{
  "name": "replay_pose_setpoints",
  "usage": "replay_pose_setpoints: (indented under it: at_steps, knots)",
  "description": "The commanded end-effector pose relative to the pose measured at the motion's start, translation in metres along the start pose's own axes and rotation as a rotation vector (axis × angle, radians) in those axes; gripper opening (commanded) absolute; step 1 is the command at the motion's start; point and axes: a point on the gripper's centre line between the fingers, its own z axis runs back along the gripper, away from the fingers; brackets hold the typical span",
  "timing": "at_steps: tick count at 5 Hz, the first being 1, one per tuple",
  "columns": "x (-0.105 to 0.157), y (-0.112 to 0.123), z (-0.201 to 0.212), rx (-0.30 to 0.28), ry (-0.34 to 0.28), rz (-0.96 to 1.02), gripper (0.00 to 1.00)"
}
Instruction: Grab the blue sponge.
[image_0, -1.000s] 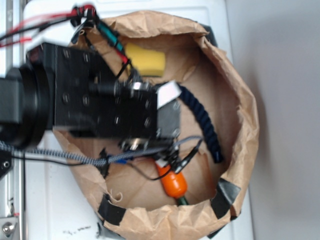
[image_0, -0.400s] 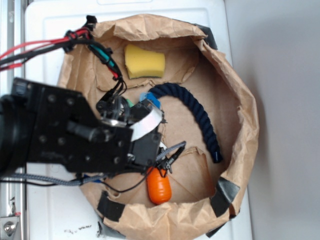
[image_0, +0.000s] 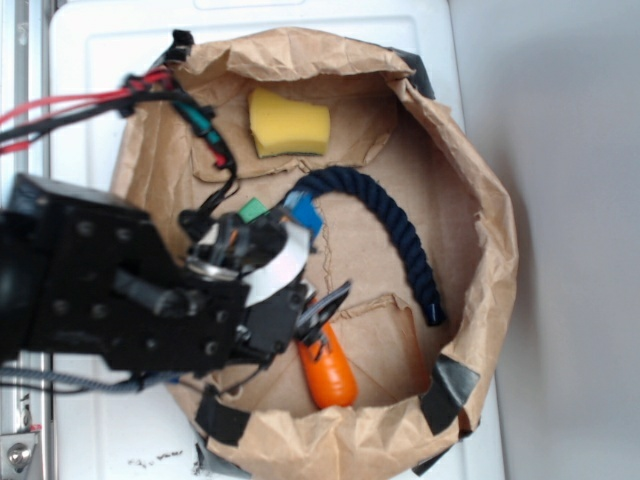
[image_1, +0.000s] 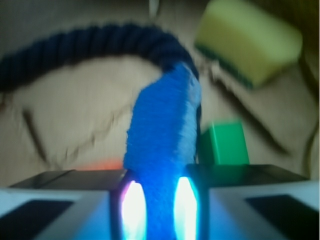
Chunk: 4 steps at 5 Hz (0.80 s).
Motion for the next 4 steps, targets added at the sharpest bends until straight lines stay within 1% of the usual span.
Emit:
replay_pose_setpoints:
  at_steps: [1, 2, 3, 4]
  knots:
    - [0.046, 0.029, 0.080, -0.097, 0.125, 0.021, 0.00]
    - [0.058, 0.037, 0.102, -0.121, 0.188, -0.004, 0.00]
    - [0.056, 0.039, 0.100, -0.116, 0.169, -0.009, 0.00]
    - [0.054, 0.028, 0.080, -0.095, 0.147, 0.024, 1.00]
